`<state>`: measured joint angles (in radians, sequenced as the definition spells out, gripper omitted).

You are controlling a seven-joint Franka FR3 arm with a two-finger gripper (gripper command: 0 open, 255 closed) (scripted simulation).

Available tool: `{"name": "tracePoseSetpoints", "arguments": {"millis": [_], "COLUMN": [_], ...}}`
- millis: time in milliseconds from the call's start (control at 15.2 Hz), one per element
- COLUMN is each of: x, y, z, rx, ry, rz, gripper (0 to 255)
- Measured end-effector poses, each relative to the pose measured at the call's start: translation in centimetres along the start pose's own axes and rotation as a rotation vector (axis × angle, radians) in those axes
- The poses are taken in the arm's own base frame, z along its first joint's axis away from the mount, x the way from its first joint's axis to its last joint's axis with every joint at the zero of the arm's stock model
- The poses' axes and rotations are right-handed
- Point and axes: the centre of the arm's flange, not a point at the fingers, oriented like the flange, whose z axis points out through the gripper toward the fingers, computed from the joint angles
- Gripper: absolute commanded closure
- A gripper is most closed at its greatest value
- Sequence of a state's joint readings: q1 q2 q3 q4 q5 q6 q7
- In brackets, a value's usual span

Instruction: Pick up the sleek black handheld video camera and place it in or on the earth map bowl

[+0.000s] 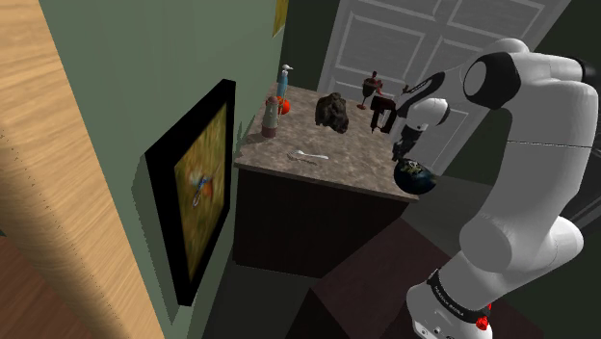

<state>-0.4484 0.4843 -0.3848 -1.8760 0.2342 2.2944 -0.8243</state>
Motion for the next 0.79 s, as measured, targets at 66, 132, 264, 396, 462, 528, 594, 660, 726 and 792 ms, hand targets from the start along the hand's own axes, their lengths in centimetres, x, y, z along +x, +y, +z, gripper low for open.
{"name": "tracePoseSetpoints", "arguments": {"millis": [66, 132, 264, 396, 462, 528, 594, 660, 726, 792], "x": [-0.01, -0.02, -0.03, -0.03, -0.03, -0.03, -0.03, -0.03, -0.03, -0.03], "y": [-0.01, -0.03, -0.03, -0.03, -0.04, -0.04, -0.04, -0.04, -0.04, -0.04], "z": [0.10, 0.14, 0.18, 0.20, 0.20, 0.21, 0.21, 0.21, 0.21, 0.21], "rx": [0.000, 0.000, 0.000, 0.000, 0.000, 0.000, 0.000, 0.000, 0.000, 0.000], "ry": [0.000, 0.000, 0.000, 0.000, 0.000, 0.000, 0.000, 0.000, 0.000, 0.000], "rz": [0.000, 0.000, 0.000, 0.000, 0.000, 0.000, 0.000, 0.000, 0.000, 0.000], "gripper": [255, 255, 255, 0, 0, 0, 0, 0, 0, 0]}}
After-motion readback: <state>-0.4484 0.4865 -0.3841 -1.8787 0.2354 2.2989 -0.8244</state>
